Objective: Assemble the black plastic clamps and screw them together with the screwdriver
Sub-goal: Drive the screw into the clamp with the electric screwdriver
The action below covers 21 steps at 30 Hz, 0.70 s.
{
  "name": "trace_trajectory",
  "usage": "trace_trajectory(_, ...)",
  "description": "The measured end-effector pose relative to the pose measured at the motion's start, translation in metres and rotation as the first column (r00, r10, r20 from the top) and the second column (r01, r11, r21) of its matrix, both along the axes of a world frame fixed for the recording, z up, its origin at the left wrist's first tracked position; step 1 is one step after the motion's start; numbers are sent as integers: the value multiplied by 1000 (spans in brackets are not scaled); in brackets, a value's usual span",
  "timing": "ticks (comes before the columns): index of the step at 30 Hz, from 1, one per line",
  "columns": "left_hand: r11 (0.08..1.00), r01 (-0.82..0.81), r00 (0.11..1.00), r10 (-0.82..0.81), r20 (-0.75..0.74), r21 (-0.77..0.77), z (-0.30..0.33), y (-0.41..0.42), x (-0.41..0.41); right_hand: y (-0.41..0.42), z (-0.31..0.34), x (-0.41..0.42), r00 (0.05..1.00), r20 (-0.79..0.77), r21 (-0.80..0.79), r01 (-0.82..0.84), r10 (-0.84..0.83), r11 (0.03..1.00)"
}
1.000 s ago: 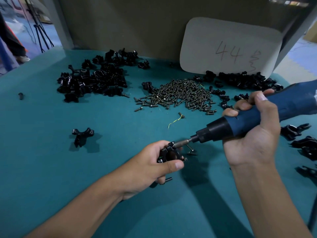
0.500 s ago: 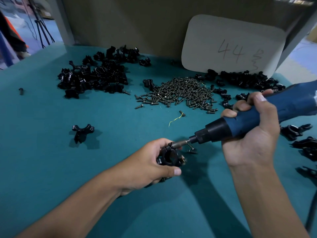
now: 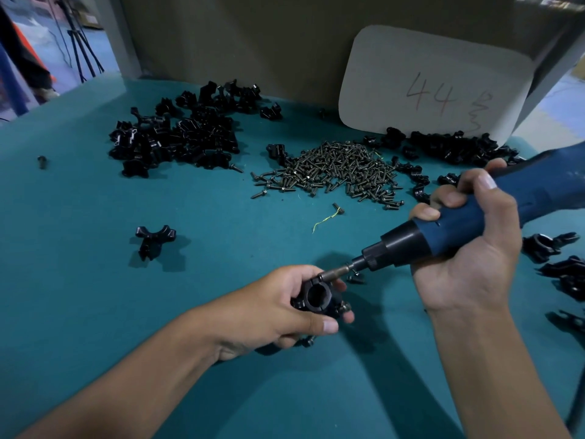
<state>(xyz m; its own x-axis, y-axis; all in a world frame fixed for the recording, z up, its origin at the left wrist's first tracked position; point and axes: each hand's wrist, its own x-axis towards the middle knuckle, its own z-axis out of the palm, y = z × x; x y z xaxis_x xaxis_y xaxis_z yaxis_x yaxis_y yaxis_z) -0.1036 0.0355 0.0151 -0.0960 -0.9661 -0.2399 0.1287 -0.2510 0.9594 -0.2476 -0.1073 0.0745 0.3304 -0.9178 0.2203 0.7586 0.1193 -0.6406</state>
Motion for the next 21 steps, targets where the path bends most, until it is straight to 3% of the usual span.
trace_trajectory(11,991,137,987,-137,-83,-5,5,0,-3,-16,12,-18,974,71,-45,-212,215,976)
trace_trajectory(13,995,103,991,-103,-82,-10,2,0,-1,-19,17,-22,972,92,-71,-210,216,975)
trace_trajectory(17,995,-57,995,50,-82,-84,0,-1,3,-26,29,-27,921,296,-54,-250,254,967)
trace_trajectory(21,967,-199,970,218,111,-162,-4,-4,2,-19,29,-24,989,114,-59,-88,94,994)
